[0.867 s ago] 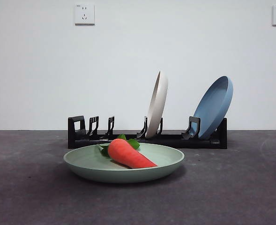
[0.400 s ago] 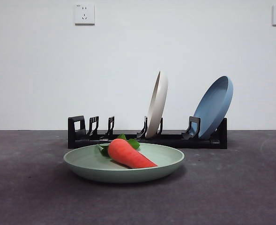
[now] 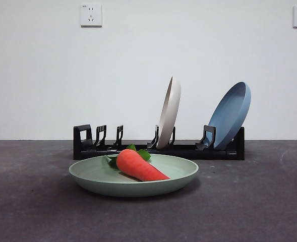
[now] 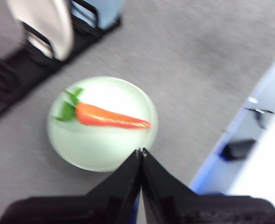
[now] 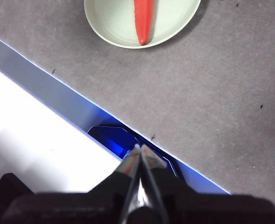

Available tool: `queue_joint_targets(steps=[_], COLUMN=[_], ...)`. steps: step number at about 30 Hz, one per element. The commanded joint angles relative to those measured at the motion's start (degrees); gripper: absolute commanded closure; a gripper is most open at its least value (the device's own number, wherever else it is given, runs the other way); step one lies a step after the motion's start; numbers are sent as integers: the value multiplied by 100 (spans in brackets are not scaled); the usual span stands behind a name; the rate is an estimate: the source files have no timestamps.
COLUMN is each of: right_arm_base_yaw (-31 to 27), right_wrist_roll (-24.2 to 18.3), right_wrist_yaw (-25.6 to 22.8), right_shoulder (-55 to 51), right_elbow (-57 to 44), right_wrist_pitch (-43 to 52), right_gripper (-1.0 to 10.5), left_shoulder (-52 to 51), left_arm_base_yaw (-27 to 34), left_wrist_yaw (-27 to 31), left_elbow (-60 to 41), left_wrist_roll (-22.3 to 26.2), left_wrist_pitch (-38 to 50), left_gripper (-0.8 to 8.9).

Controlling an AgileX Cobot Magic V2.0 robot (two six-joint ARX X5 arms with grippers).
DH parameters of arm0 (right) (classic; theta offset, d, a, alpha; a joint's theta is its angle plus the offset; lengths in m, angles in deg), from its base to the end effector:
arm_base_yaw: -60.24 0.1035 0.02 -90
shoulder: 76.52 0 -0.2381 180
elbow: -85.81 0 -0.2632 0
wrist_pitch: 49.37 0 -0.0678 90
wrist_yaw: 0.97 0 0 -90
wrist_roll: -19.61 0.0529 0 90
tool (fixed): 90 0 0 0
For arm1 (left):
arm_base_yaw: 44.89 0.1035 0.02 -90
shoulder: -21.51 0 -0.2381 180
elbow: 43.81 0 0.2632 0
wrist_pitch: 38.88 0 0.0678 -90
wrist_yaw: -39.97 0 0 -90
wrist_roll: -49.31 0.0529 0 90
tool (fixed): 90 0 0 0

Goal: Take the green plate from the plate rack,put the plate on the table,take the carrot from the table,put the carrot in the plate

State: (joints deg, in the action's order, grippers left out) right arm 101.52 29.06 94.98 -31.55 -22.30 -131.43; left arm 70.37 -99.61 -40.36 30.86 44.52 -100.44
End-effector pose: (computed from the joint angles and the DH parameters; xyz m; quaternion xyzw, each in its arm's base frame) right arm 0.1129 0.1064 0.2921 -0.0731 0.4688 0.3176 0.8210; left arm 0.1214 -0.1562 0.3273 0.1267 0.2748 -0.3534 0.8852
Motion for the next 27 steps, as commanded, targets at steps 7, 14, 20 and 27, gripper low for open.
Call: queue_joint_targets(steps=[7,14,20,27], right_arm_base_yaw=[9,9,9,9], right_wrist_roll=[11,13,11,11], right_wrist_yaw=[-13,-13,-13,-13], right_shoulder=[-15,-13,-15,-13], right_elbow=[-13,-13,-13,-13], right_wrist_pitch=[35,35,35,35], right_gripper=[946,946,946,946], left_shoulder=[-1187,-2898,-3915,-4448], left_arm_base_yaw=[2052,3886,4684,5040], left_wrist_yaw=[-26,-164,-227,-267], left_elbow=[-905,-2970,-4533,-5731], left_wrist_roll=[1104,1099,922,295], left_wrist_pitch=[2365,4437,4725,4723], left_gripper=[817,817,817,817])
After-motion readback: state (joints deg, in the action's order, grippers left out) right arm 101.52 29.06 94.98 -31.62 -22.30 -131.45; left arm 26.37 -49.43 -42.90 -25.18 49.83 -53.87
